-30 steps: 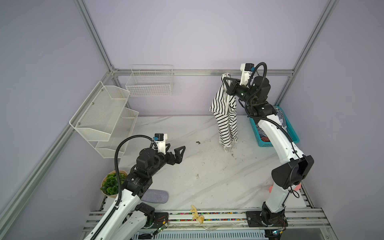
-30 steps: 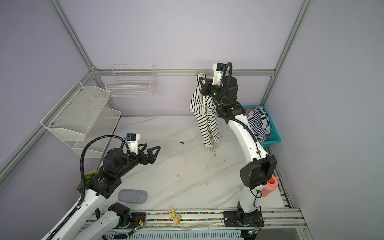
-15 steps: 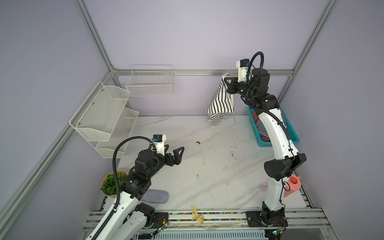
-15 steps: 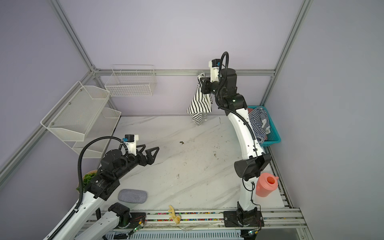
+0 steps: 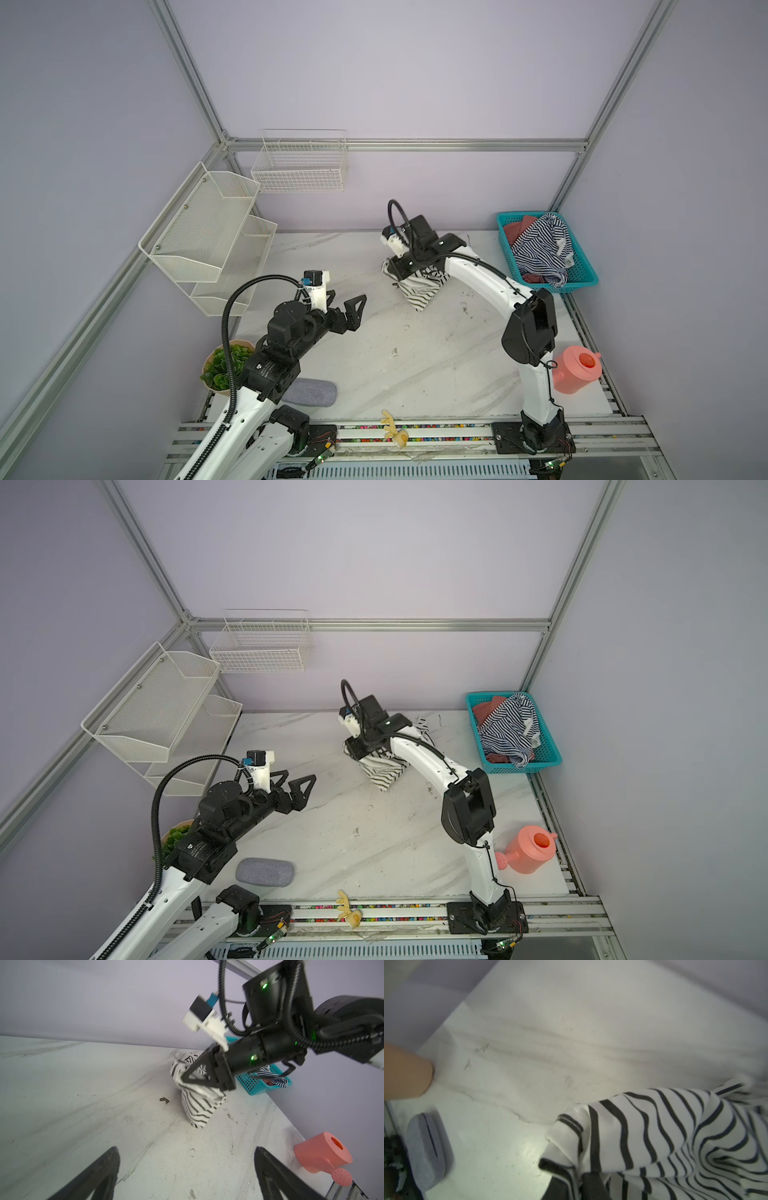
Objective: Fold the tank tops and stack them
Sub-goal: 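Lower the striped top onto the table center with the right gripper, then grasp the top's edges with both grippers near the table center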
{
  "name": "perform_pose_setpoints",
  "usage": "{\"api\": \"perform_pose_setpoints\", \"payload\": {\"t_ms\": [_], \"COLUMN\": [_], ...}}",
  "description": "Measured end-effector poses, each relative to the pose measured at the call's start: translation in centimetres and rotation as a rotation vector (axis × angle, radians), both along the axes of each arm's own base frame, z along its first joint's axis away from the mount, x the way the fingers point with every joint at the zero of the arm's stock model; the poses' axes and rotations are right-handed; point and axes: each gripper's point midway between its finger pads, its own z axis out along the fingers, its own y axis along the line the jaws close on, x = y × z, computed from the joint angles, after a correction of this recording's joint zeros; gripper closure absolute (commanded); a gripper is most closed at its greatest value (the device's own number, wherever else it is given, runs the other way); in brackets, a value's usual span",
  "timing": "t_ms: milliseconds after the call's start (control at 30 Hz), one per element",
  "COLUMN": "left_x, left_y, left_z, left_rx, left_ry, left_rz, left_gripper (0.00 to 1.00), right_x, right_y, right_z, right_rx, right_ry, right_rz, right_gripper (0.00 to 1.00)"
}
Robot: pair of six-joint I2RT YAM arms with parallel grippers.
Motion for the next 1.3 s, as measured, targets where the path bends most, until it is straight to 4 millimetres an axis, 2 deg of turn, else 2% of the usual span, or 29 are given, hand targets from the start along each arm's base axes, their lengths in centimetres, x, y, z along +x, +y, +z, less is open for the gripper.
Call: {"api": "perform_pose_setpoints", "payload": {"t_ms": [33,100,167,233,300,367,433,567,600,667,733,867,967,1033,1167,1233,1300], "left_x": [-0.1,-0.3,-0.4,-0.6,-0.6,-0.5,-0.1,1.9,2.6,4.0,5.2,6.7,7.1,7.1,6.7,6.3,6.1], "left_y": [0.1,0.5,0.7,1.0,1.1,1.1,0.8,-1.0,-1.6,-2.9,-4.1,-6.6,-8.9,-10.4,-12.9,-13.6,-13.9], "left_z": [-0.1,-0.2,-0.3,-0.1,-0.1,-0.2,-0.6,-2.4,-2.9,-4.2,-5.5,-7.7,-9.1,-10.0,-12.8,-14.2,-15.6], "left_rx": [0.004,0.015,0.028,0.035,0.037,0.042,0.049,0.084,0.091,0.118,0.146,0.212,0.273,0.314,0.394,0.422,0.45], "left_ry": [0.002,0.006,0.002,-0.006,-0.009,-0.005,0.005,0.086,0.11,0.164,0.218,0.305,0.359,0.388,0.461,0.505,0.55], "left_rz": [0.005,0.017,0.025,0.034,0.038,0.039,0.03,-0.029,-0.045,-0.086,-0.123,-0.204,-0.269,-0.311,-0.376,-0.395,-0.404], "left_gripper": [0.0,0.0,0.0,0.0,0.0,0.02,0.06,0.15,0.18,0.25,0.33,0.47,0.54,0.55,0.55,0.55,0.55], "right_x": [-1.7,-5.4,-7.7,-8.7,-8.9,-8.6,-8.2,-7.1,-7.0,-7.2,-7.5,-9.2,-10.6,-10.9,-11.2,-11.5,-11.7], "right_y": [0.6,1.7,2.2,1.8,0.7,-0.4,-1.2,-3.1,-3.7,-4.6,-5.5,-7.5,-9.0,-9.4,-9.6,-9.7,-9.8], "right_z": [-1.5,-4.3,-5.7,-6.6,-6.9,-6.2,-4.2,0.7,1.5,1.6,0.0,-6.1,-9.4,-10.3,-10.9,-10.7,-10.6], "right_rx": [-0.024,-0.078,-0.107,-0.12,-0.132,-0.124,-0.091,0.024,0.052,0.09,0.098,0.05,0.017,0.026,0.082,0.114,0.149], "right_ry": [0.035,0.091,0.122,0.142,0.152,0.137,0.097,0.005,-0.008,-0.005,0.029,0.158,0.239,0.267,0.301,0.312,0.325], "right_rz": [0.026,0.106,0.155,0.162,0.142,0.103,0.061,-0.06,-0.09,-0.145,-0.198,-0.308,-0.385,-0.427,-0.497,-0.522,-0.546], "right_gripper": [0.59,0.52,0.46,0.42,0.37,0.37,0.4,0.55,0.58,0.61,0.63,0.72,0.72,0.72,0.63,0.6,0.54]}}
